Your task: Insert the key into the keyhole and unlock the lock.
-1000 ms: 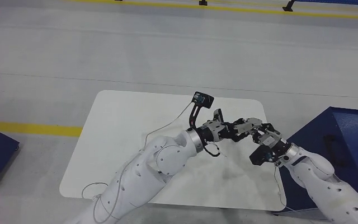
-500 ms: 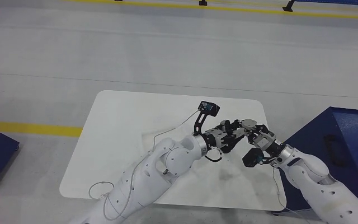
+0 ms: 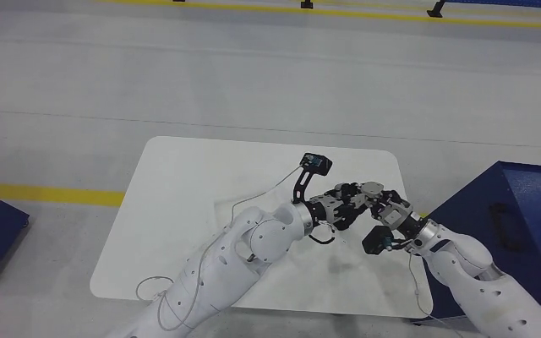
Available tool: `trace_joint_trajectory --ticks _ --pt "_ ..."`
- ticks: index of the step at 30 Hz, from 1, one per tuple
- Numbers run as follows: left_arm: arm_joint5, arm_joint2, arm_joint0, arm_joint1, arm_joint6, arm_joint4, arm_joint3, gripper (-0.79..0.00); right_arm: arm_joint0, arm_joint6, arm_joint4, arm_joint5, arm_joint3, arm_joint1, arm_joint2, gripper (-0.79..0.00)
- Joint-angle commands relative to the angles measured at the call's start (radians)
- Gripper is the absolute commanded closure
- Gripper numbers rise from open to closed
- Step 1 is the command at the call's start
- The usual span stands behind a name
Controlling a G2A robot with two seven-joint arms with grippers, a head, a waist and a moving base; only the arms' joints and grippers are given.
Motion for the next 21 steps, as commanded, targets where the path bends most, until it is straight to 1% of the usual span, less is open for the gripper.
trace_joint_trajectory --ticks 1,2,7,9,10,12,13,21 --pt "0.004 -0.005 0.002 -0.001 -0.008 0.005 0.002 -0.228 -0.001 0.0 0.0 -0.005 0.0 -0.002 0.006 0.0" --pt "0.004 -0.008 0.003 -0.001 -0.014 0.006 0.002 -0.237 -0.002 -0.002 0.001 -0.006 0.001 -0.003 0.01 0.0" --pt "0.004 -0.021 0.014 0.0 -0.04 0.022 -0.006 -0.231 -0.004 -0.005 0.001 -0.02 0.005 -0.009 0.025 0.0" --pt "0.005 -0.026 0.018 0.0 -0.052 0.026 -0.009 -0.212 -0.005 -0.007 -0.003 -0.023 0.006 -0.012 0.03 0.0" --pt "0.004 -0.028 0.021 0.0 -0.058 0.026 -0.009 -0.182 -0.006 -0.009 -0.004 -0.024 0.006 -0.013 0.033 0.0" --pt "0.003 -0.031 0.024 -0.001 -0.066 0.029 -0.009 -0.046 -0.009 -0.012 -0.007 -0.026 0.007 -0.015 0.038 0.0" --pt "0.001 -0.033 0.025 -0.002 -0.068 0.027 -0.008 0.0 -0.01 -0.014 -0.008 -0.027 0.006 -0.016 0.041 0.0" --pt "-0.007 -0.035 0.026 -0.011 -0.072 0.03 0.008 0.0 -0.017 -0.024 -0.02 -0.032 0.001 -0.026 0.054 0.0"
